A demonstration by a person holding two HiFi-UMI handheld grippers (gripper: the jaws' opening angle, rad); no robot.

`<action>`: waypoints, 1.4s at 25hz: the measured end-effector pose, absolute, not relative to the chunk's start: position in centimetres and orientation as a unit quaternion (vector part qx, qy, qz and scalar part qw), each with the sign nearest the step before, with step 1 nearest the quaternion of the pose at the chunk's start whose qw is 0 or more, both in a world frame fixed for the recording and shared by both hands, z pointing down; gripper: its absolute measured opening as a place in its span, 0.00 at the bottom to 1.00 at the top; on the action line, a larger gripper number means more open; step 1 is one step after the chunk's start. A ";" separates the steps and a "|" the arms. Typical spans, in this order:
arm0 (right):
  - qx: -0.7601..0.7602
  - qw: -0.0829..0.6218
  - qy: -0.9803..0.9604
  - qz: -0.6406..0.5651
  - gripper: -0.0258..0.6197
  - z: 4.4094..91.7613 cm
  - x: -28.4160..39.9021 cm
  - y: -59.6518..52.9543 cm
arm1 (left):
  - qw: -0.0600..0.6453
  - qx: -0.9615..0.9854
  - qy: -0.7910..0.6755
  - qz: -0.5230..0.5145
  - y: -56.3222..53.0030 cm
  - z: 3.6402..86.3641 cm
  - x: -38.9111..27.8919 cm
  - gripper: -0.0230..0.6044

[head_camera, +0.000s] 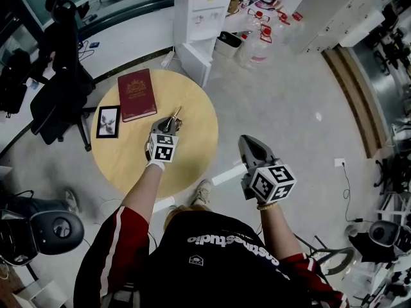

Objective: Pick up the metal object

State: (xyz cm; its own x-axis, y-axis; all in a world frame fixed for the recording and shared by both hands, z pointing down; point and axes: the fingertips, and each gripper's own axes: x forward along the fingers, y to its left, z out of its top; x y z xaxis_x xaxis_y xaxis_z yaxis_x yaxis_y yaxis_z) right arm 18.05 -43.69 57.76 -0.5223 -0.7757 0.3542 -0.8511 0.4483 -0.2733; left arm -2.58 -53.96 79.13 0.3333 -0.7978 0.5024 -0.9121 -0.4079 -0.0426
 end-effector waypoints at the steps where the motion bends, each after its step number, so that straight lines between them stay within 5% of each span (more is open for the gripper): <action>1: 0.480 0.087 -0.847 0.210 0.08 57.4 17.8 -43.6 | 0.125 0.808 -0.529 0.226 -53.6 78.8 -2.6 0.08; 35: 0.526 0.023 -0.837 0.147 0.08 46.6 8.8 -38.5 | 0.088 0.832 -0.541 0.087 -41.9 56.9 -10.2 0.08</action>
State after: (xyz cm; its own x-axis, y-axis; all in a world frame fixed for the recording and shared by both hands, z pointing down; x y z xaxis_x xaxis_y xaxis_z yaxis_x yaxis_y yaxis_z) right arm 8.77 -38.45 46.64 -0.4448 -0.8747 0.1928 -0.8880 0.4025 -0.2226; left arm -10.16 -41.85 56.87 0.4000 -0.8845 0.2402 -0.9152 -0.3995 0.0532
